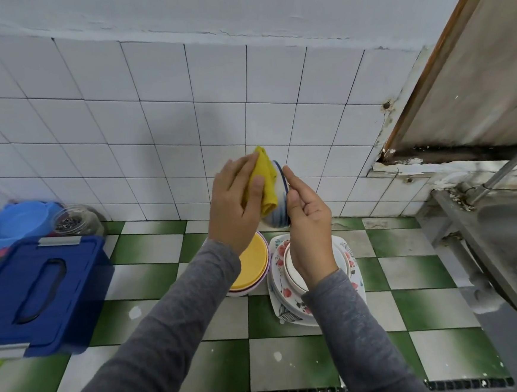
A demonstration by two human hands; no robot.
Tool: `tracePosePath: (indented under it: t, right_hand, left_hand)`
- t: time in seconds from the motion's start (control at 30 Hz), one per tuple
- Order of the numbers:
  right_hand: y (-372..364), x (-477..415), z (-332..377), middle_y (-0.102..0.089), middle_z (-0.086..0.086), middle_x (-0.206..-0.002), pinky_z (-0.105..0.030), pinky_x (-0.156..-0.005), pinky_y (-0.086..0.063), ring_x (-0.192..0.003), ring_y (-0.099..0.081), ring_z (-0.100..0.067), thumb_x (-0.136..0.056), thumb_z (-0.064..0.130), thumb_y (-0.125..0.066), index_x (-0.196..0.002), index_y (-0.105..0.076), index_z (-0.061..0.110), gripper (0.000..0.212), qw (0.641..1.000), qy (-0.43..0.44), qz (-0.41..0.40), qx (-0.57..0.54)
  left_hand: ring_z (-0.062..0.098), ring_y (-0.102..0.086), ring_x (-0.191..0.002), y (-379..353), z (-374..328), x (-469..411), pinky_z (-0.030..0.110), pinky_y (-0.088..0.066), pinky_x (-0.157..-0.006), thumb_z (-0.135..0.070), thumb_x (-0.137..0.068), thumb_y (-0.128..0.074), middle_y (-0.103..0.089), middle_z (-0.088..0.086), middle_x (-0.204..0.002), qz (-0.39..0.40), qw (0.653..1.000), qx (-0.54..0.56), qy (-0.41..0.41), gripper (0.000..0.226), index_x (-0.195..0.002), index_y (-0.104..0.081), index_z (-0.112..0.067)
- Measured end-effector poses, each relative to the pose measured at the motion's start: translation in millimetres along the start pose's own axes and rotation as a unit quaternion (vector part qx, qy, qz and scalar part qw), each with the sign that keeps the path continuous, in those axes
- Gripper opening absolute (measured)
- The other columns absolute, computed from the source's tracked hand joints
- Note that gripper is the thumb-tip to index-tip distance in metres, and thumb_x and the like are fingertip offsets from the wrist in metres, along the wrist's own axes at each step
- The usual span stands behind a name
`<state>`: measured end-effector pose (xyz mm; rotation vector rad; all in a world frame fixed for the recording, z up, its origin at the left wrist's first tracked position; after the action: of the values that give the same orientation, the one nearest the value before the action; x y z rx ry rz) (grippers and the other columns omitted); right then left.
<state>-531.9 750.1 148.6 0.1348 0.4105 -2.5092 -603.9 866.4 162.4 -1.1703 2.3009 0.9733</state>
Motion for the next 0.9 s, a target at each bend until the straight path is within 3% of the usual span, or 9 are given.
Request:
tracePosePath:
  t: [0.17, 0.23, 0.3, 0.4, 0.53, 0.63, 0.7, 0.8, 0.9]
  right_hand:
    - [0.2, 0.3, -4.0, -0.065, 0.011, -0.125, -0.022, -0.09, -0.055, -0.115, -0.065, -0.008, -0.106, 0.01, -0.042, -0.123, -0.061, 0.033, 0.033, 1.0, -0.001, -0.002, 0.007]
    - [-4.6, 0.4, -2.3, -0.064, 0.009, -0.128, -0.023, -0.093, -0.054, -0.119, -0.063, -0.009, -0.107, 0.011, -0.042, -0.121, -0.061, 0.036, 0.034, 1.0, 0.004, 0.006, 0.024]
    - [-10.0, -0.4, -0.8, -0.065, 0.005, -0.128, -0.022, -0.094, -0.053, -0.119, -0.063, -0.009, -0.106, 0.008, -0.042, -0.122, -0.061, 0.034, 0.035, 1.0, 0.002, 0.018, 0.024]
    - [-10.8, -0.6, 2.8, -0.067, 0.005, -0.124, -0.02, -0.089, -0.054, -0.113, -0.065, -0.007, -0.105, 0.007, -0.043, -0.123, -0.061, 0.031, 0.035, 1.0, -0.004, 0.024, 0.011]
    - [0.1, -1.1, 5.0, -0.069, 0.011, -0.119, -0.019, -0.085, -0.054, -0.109, -0.067, -0.005, -0.105, 0.006, -0.044, -0.124, -0.062, 0.026, 0.033, 1.0, 0.003, 0.006, -0.009]
    - [-0.3, -1.6, 1.8, -0.068, 0.003, -0.128, -0.025, -0.09, -0.055, -0.117, -0.065, -0.012, -0.106, 0.009, -0.044, -0.126, -0.063, 0.025, 0.032, 1.0, -0.008, 0.016, -0.002]
    - [-1.4, -3.2, 2.0, -0.069, 0.003, -0.125, -0.026, -0.092, -0.055, -0.116, -0.066, -0.013, -0.105, 0.008, -0.044, -0.124, -0.063, 0.025, 0.032, 1.0, -0.015, 0.027, 0.002]
    - [0.1, -6.8, 8.6, -0.07, 0.0, -0.122, -0.027, -0.088, -0.056, -0.112, -0.067, -0.015, -0.104, 0.009, -0.046, -0.123, -0.064, 0.021, 0.029, 0.999, -0.014, 0.042, -0.019]
    - [3.0, -9.6, 17.4, -0.071, 0.002, -0.119, -0.023, -0.085, -0.054, -0.11, -0.066, -0.012, -0.103, 0.007, -0.045, -0.121, -0.064, 0.018, 0.028, 0.996, -0.014, 0.057, -0.07]
  left_hand:
    - [0.011, -0.033, -0.145, 1.5, -2.7, 7.5, 0.022, -0.029, -0.117, -0.022, -0.095, -0.041, -0.048, -0.005, -0.148, -0.007, 0.985, 0.168, 0.048, 0.042, -0.134, -0.057, -0.021]
    - [-0.001, -0.047, -0.131, 6.7, -3.3, 4.4, 0.013, -0.039, -0.104, -0.03, -0.098, -0.04, -0.058, -0.013, -0.135, -0.055, 0.974, 0.194, 0.103, 0.039, -0.126, -0.065, -0.019]
    - [-0.005, -0.059, -0.107, 12.4, -6.3, -1.7, 0.012, -0.049, -0.085, -0.037, -0.101, -0.043, -0.064, -0.018, -0.119, -0.099, 0.979, 0.128, 0.127, 0.037, -0.123, -0.065, -0.017]
    - [0.007, -0.064, -0.102, 16.4, -12.2, -5.3, 0.017, -0.053, -0.083, -0.041, -0.101, -0.042, -0.066, -0.011, -0.121, -0.108, 0.99, 0.05, 0.075, 0.036, -0.123, -0.061, -0.019]
    - [0.015, -0.042, -0.14, 8.9, -20.2, 0.0, 0.039, -0.042, -0.112, -0.029, -0.104, -0.04, -0.055, -0.003, -0.142, -0.062, 0.996, -0.006, -0.061, 0.041, -0.139, -0.055, -0.015]
    - [0.014, -0.035, -0.144, 5.6, -26.7, 7.2, 0.042, -0.037, -0.116, -0.024, -0.104, -0.041, -0.051, 0.001, -0.145, -0.042, 0.985, -0.04, -0.165, 0.039, -0.139, -0.052, -0.011]
    - [0.017, -0.041, -0.142, 7.3, -17.6, 4.5, 0.033, -0.037, -0.116, -0.031, -0.105, -0.039, -0.052, -0.001, -0.145, -0.034, 0.993, 0.0, -0.109, 0.042, -0.139, -0.054, -0.012]
    - [0.004, -0.052, -0.129, 10.1, 0.8, -0.8, 0.02, -0.043, -0.106, -0.033, -0.105, -0.038, -0.055, -0.016, -0.137, -0.028, 0.996, 0.088, 0.019, 0.037, -0.137, -0.053, -0.025]
    - [0.007, -0.057, -0.123, 8.3, 21.8, -6.7, 0.027, -0.05, -0.1, -0.042, -0.103, -0.035, -0.06, -0.013, -0.133, -0.009, 0.959, 0.232, 0.162, 0.037, -0.135, -0.054, -0.033]
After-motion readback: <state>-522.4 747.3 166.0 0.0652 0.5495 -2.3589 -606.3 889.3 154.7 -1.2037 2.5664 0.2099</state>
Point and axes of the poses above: each hand's wrist, its own x-axis away from the middle knuckle, its own y-axis out of the back of the hand, z = x × y, the point moved 8 cm from there along -x, towards the middle knuckle
